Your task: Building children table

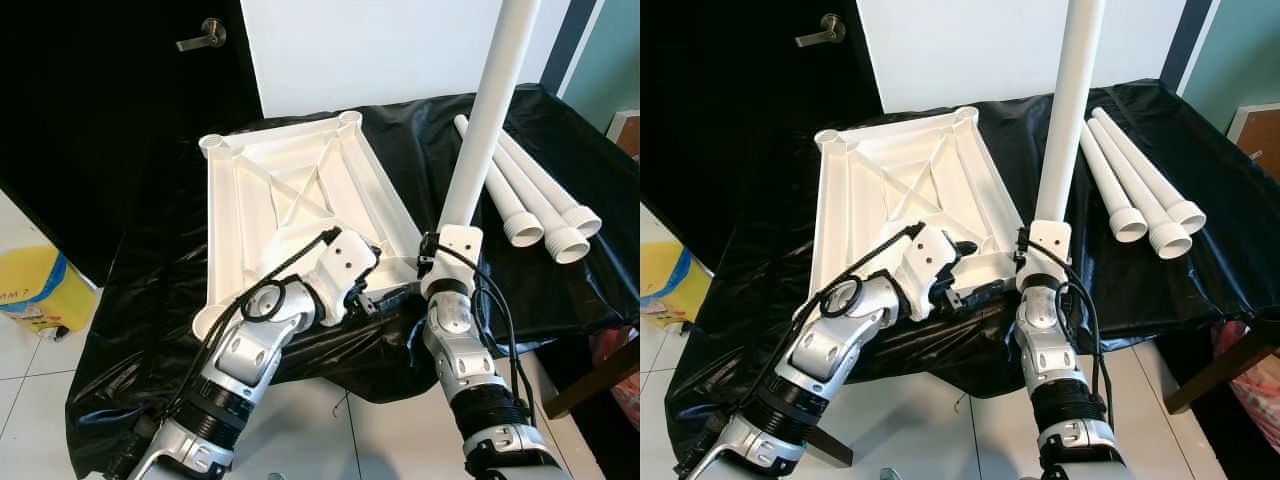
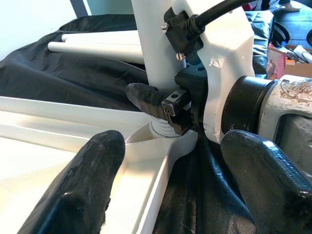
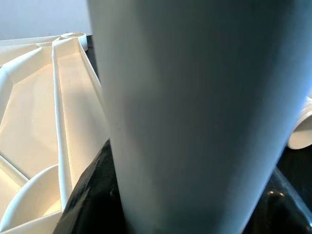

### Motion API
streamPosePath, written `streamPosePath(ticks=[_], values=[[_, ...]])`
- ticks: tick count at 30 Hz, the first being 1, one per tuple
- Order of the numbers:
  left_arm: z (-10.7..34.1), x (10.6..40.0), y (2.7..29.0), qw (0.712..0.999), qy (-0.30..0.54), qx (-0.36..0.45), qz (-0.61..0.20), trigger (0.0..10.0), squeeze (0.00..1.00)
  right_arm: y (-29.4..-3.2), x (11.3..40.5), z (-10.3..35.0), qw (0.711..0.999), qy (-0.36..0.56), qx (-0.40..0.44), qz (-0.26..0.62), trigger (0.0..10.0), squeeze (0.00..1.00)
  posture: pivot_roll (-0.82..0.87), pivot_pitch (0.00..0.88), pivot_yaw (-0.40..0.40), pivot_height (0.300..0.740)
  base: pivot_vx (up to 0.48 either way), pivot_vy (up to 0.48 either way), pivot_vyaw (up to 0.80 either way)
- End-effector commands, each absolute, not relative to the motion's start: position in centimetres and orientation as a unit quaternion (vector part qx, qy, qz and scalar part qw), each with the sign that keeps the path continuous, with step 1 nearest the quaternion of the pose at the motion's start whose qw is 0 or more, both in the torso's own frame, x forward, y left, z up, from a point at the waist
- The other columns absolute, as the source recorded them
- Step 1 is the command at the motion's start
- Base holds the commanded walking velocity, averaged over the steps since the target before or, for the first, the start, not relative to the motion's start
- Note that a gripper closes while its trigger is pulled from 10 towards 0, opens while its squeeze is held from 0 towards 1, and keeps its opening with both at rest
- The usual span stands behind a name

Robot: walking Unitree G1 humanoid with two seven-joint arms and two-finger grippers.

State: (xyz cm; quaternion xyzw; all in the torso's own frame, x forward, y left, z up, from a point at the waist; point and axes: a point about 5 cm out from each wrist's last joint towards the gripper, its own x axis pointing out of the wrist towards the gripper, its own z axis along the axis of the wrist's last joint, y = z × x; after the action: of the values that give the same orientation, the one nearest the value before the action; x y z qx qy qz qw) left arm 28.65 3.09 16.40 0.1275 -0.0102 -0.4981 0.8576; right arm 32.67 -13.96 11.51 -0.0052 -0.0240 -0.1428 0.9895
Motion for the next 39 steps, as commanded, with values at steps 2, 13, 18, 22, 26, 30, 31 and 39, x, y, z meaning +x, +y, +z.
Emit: streamPosePath(ticks=[2, 13, 18, 22, 26, 30, 31, 39], values=[[16.3, 28.4, 3.1, 0.852, -0.007, 0.128, -0.508, 10.0, 0.00, -15.1, 31.9, 9.8, 0.984, 0.017, -0.005, -0.178, 10.0, 0.11, -0.16, 0.000, 0.049, 0.740, 0.000, 0.000, 0.00], [16.3, 28.6, 3.4, 0.856, -0.007, 0.128, -0.501, 10.0, 0.00, -14.5, 31.5, 10.8, 0.989, -0.012, -0.008, -0.146, 10.0, 1.00, -0.16, 0.000, 0.043, 0.740, 0.000, 0.000, 0.00], [16.3, 28.8, 3.6, 0.859, -0.007, 0.129, -0.495, 10.0, 0.00, -14.0, 30.9, 11.0, 0.994, -0.030, -0.011, -0.100, 10.0, 0.00, -0.16, 0.000, 0.044, 0.740, 0.000, 0.000, 0.00], [16.4, 28.8, 3.6, 0.860, -0.007, 0.129, -0.494, 10.0, 0.00, -14.3, 31.1, 11.2, 0.996, -0.037, -0.014, -0.078, 10.0, 0.00, -0.16, 0.000, 0.049, 0.740, 0.000, 0.000, 0.00], [16.4, 28.8, 3.3, 0.856, -0.008, 0.128, -0.502, 10.0, 0.00, -16.1, 32.5, 11.6, 0.998, -0.035, -0.038, 0.023, 10.0, 0.00, -0.17, 0.000, 0.056, 0.740, 0.000, 0.000, 0.00], [16.4, 28.7, 3.1, 0.854, -0.009, 0.127, -0.505, 10.0, 0.00, -16.8, 33.0, 11.7, 0.997, -0.028, -0.049, 0.055, 10.0, 0.00, -0.18, 0.000, 0.057, 0.740, 0.000, 0.000, 0.00], [16.4, 28.7, 3.0, 0.853, -0.009, 0.127, -0.507, 10.0, 0.00, -17.0, 33.2, 11.8, 0.995, -0.028, -0.058, 0.076, 10.0, 0.00, -0.18, 0.000, 0.057, 0.740, 0.000, 0.000, 0.00], [16.3, 28.6, 2.7, 0.851, -0.008, 0.128, -0.510, 10.0, 0.00, -16.5, 33.5, 11.4, 0.972, -0.007, -0.101, 0.213, 10.0, 0.00, -0.17, 0.000, 0.052, 0.740, 0.000, 0.000, 0.00]])
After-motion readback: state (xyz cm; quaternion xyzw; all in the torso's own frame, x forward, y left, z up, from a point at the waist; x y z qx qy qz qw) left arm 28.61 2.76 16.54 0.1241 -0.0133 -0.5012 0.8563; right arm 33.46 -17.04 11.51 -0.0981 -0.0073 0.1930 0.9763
